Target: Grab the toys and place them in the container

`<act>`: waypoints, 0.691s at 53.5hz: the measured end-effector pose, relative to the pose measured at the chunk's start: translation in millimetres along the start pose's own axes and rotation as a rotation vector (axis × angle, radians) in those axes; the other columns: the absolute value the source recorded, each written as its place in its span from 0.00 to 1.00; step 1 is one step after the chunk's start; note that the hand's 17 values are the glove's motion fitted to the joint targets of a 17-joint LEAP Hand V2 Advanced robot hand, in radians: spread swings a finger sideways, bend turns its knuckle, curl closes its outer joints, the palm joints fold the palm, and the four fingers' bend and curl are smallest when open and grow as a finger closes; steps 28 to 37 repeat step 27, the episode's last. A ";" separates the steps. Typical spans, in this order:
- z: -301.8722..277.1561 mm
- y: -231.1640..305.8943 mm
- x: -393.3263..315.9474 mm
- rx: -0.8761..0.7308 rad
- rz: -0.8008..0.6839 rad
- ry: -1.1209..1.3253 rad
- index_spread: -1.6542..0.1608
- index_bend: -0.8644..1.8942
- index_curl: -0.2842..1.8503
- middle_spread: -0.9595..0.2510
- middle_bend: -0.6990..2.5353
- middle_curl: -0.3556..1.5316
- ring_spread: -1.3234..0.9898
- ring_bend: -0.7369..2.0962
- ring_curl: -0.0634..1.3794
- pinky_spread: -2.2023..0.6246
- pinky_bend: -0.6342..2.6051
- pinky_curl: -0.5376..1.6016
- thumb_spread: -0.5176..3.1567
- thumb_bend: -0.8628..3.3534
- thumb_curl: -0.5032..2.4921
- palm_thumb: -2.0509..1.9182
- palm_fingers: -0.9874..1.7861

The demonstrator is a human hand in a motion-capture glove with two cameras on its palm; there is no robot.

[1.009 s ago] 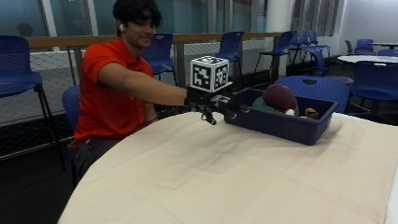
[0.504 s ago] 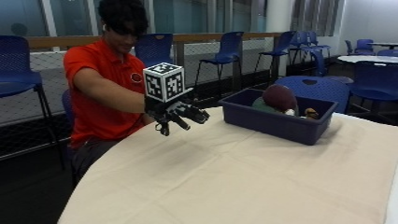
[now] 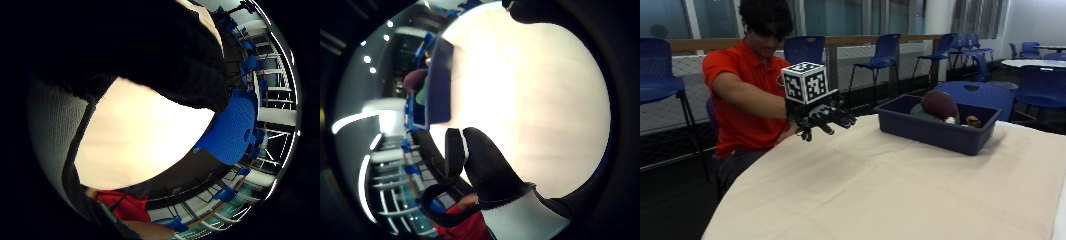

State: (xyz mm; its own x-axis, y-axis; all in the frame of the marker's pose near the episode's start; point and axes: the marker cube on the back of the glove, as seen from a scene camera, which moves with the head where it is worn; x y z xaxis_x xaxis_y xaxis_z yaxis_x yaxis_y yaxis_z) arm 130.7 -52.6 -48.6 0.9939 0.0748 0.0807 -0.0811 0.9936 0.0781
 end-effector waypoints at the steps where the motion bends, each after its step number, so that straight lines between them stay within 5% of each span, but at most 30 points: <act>1: 0.3 0.0 -0.8 0.001 -0.003 0.001 0.70 0.38 0.34 0.74 0.26 0.30 0.59 0.31 0.12 0.82 0.51 0.40 0.44 0.19 0.22 0.49 0.31; 37: -2.9 5.0 0.2 -0.022 0.014 0.017 0.70 0.39 0.34 0.73 0.26 0.30 0.59 0.32 0.12 0.83 0.51 0.40 0.44 0.19 0.22 0.49 0.31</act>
